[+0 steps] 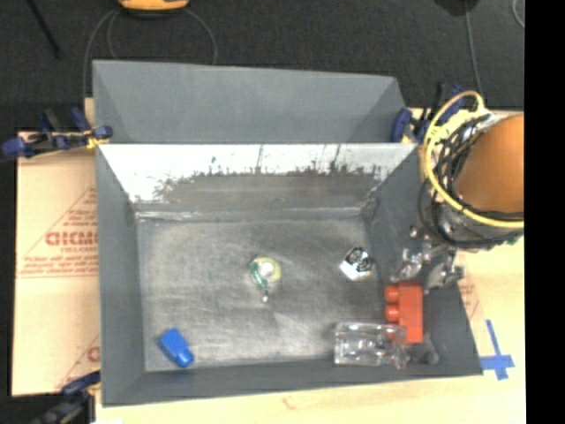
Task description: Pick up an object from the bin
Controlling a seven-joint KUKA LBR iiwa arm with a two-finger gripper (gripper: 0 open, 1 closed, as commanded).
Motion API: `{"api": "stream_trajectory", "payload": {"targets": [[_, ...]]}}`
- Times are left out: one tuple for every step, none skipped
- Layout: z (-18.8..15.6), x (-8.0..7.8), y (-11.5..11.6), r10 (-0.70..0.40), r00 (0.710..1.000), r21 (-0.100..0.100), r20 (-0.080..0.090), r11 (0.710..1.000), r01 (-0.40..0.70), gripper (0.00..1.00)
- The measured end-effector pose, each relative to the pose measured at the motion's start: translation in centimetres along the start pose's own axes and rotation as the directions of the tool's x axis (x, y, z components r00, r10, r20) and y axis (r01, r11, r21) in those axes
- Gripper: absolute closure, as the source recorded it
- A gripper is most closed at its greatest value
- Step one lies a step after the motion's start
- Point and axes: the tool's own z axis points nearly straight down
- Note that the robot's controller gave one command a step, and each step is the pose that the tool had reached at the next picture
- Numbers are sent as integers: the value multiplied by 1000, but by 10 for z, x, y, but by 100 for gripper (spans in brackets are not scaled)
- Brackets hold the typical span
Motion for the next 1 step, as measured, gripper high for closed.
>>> {"api": "stream_trajectory", "payload": {"targets": [[-67,-15,0,11,1000,-5,-6,1000,-11,100]]}}
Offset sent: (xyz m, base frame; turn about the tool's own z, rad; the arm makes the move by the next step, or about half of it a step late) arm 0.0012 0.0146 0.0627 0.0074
